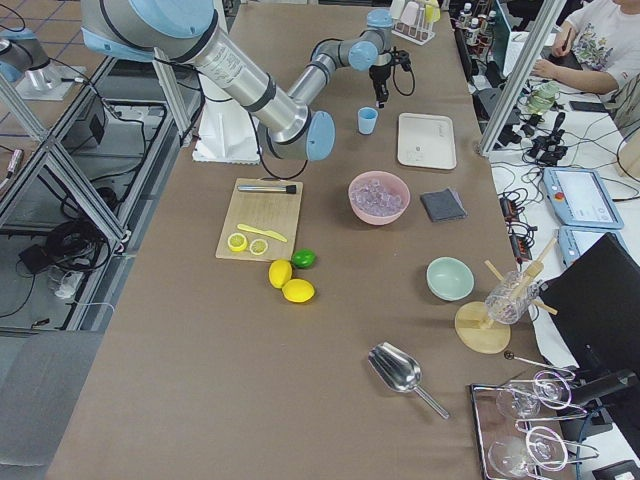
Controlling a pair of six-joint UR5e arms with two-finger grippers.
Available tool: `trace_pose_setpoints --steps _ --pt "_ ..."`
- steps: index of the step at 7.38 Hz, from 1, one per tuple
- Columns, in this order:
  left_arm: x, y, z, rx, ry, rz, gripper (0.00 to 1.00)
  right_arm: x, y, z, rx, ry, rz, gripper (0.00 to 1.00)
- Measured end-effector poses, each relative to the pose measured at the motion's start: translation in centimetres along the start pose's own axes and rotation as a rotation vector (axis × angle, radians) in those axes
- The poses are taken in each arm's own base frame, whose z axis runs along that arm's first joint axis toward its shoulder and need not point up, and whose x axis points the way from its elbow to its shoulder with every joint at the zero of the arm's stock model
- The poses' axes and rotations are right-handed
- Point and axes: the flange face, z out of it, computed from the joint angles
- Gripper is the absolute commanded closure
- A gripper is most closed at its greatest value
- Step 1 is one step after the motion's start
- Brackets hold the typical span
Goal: Put ice and cherries in cup
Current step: 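Carry the second ice cube with the right gripper to the cup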
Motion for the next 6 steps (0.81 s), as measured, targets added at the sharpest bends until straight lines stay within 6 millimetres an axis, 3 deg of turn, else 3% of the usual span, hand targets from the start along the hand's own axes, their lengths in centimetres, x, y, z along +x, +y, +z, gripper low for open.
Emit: trace_pose_setpoints --steps 2,3,4,6 --pt "0.1 -0.1 -0.1 0.002 0.002 0.001 0.02 -2.1 2.0 1.8 0.013 -0.002 -0.002 0.97" --pt "0.1 -0.1 0.0 0.001 0.003 0.001 0.02 -2.7 2.8 2.1 0.01 -0.006 -0.002 0.38" --pt "0.1 -0.1 0.1 -0.001 0.003 0.001 0.02 -2.9 3.2 2.4 0.009 -0.007 -0.002 0.06" --pt "0.0 0.1 0.1 -0.003 0.005 0.0 0.02 -2.3 3.4 2.9 0.013 0.003 0.001 0.02"
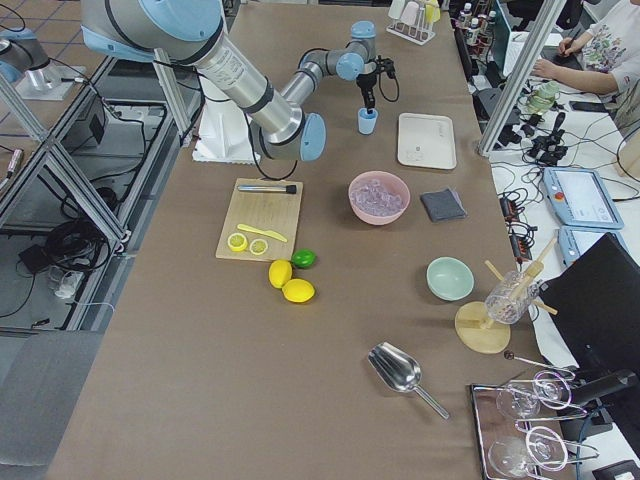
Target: Put ice and cherries in cup
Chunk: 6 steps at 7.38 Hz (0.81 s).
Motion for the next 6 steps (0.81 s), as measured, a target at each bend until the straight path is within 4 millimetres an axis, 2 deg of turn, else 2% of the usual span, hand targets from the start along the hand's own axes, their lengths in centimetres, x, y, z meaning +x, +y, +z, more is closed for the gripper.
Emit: trace_pose_setpoints --steps 1,2,3,4,5,6 --pt "-0.1 0.1 0.1 -0.002 0.0 -0.001 0.02 1.1 -0.7 -1.2 0.007 -0.01 0.008 0.03" --pt "-0.1 0.1 0.1 -0.002 0.0 -0.002 0.02 4.7 -2.1 -3.9 0.01 -0.037 0.009 0.06" --pt "-0.1 0.0 0.1 -0.002 0.0 -0.001 0.02 10.0 -3.0 -6.2 0.009 -0.057 -0.017 0.25" --pt "-0.1 0.0 0.2 -0.003 0.0 -0.002 0.02 16.0 -2.9 -7.1 0.008 -0.052 -0.069 0.4" --pt "-0.1 0.1 0.2 -0.003 0.001 -0.002 0.02 22.2 -2.4 -7.1 -0.001 -0.036 -0.141 0.56" --pt "-0.1 0.2 0.2 -0.004 0.001 -0.003 0.02 27.6 -1.7 -7.0 -0.019 -0.028 -0.213 0.56"
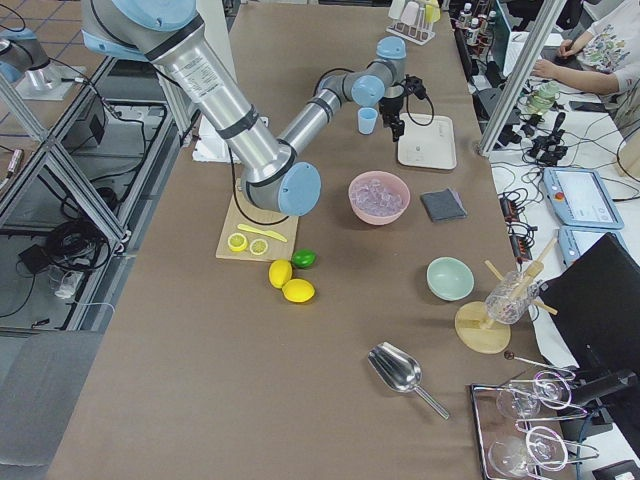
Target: Put ice and cherries in cup
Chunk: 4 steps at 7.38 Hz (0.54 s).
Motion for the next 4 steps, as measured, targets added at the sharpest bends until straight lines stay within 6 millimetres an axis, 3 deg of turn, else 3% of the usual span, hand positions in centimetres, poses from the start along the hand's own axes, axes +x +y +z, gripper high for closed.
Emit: trace_pose_setpoints --steps 2,4 --pt "-0.1 0.3 0.1 -0.004 0.0 -0.002 0.02 7.5 3.7 0.9 -0.023 0.0 -0.112 0.56" --pt "-0.2 0.4 0.2 -0.006 0.0 -0.003 0.02 11.8 7.2 3.0 -0.011 0.009 -0.195 0.53"
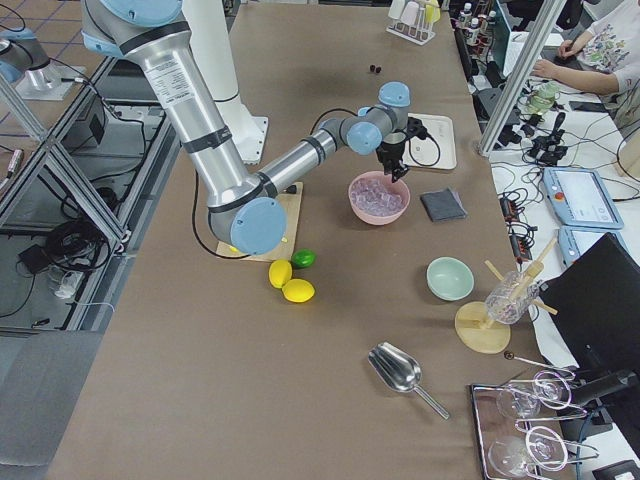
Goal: Put ice and cherries in cup
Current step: 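Grasp a third ice cube from the pink bowl with the right gripper, then carry the ice cube with the right gripper over the cup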
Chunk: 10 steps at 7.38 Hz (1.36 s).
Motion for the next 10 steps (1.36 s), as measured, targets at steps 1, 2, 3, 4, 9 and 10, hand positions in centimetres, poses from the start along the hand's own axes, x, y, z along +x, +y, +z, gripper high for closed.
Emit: trace_pose_setpoints --steps 1,2,3,4,9,10 --pt "0.1 0.0 -0.1 0.001 0.0 0.001 0.02 0.1 1.0 0.8 0.009 0.001 -0.024 0.51" --pt "0.2 -0.1 -0.3 0.005 0.0 0.003 0.02 -0.4 1.4 1.7 0.012 0.009 -0.042 0.51" --pt "0.4 -0.2 -0.4 0.009 0.0 0.006 0.02 -1.0 1.8 2.7 0.009 0.026 -0.057 0.51" --pt "0.4 -0.3 -0.5 0.011 0.0 0.003 0.02 -1.6 2.1 3.6 0.004 0.044 -0.071 0.51" --pt "0.3 0.1 -0.3 0.006 0.001 -0.017 0.02 -1.2 1.8 3.7 0.009 0.086 -0.117 0.5" --pt "0.2 0.3 -0.2 0.004 0.002 -0.019 0.02 -1.1 1.7 3.8 0.007 0.089 -0.124 0.49"
